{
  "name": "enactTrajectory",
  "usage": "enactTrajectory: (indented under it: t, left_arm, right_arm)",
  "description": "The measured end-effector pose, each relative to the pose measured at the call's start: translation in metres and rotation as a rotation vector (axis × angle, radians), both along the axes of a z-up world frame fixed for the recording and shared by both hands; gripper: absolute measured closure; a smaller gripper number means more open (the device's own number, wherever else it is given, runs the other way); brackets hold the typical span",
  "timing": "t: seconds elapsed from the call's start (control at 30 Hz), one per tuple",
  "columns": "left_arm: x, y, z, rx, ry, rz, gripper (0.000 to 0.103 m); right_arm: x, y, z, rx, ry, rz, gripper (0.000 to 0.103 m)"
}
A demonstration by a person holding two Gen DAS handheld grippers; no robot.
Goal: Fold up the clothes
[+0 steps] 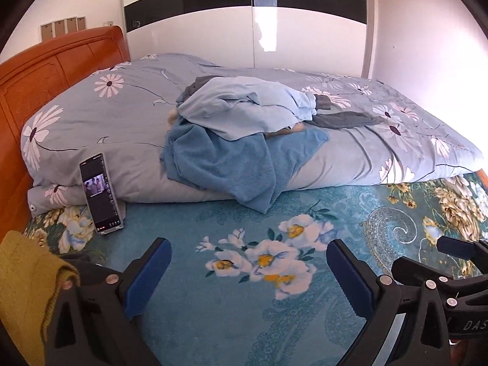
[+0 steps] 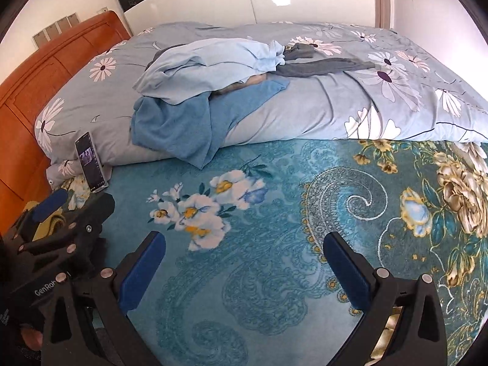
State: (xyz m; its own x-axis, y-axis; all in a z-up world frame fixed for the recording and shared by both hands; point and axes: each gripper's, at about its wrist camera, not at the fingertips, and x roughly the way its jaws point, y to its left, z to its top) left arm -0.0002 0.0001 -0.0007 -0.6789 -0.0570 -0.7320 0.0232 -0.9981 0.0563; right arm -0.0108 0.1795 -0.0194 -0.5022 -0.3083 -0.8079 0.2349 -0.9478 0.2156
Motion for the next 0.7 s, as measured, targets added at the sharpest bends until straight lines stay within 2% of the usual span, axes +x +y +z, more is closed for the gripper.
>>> enactTrajectory:
  t: [0.23, 0.3, 0.4, 0.5, 0.7]
  left_arm:
    - [-0.002, 0.006, -0.021, 0.094, 0.042, 0.053, 0.0]
    - [-0.016, 0.006, -0.032, 0.112, 0.005, 0.063, 0.0]
    - [-0.025, 0.015, -0.055, 0.123, 0.009, 0.051, 0.0]
    - [-0.03, 0.012, -0.062, 0.144, 0.026, 0.077, 0.0]
    - [-0.04, 0.015, -0.075, 0.091, 0.02, 0.072, 0.0]
  right_arm:
    - [-0.013, 0.002, -0.016, 0.002, 0.025, 0.01, 0.0]
    - [-0.017, 0.003, -0.021, 0.003, 0.033, 0.013, 0.0]
    - [-0.023, 0.004, -0.027, 0.004, 0.044, 0.017, 0.0]
    - [-0.029, 0.005, -0.036, 0.011, 0.054, 0.013, 0.0]
    - [-0.041, 0.007, -0.052, 0.012, 0.061, 0.006, 0.0]
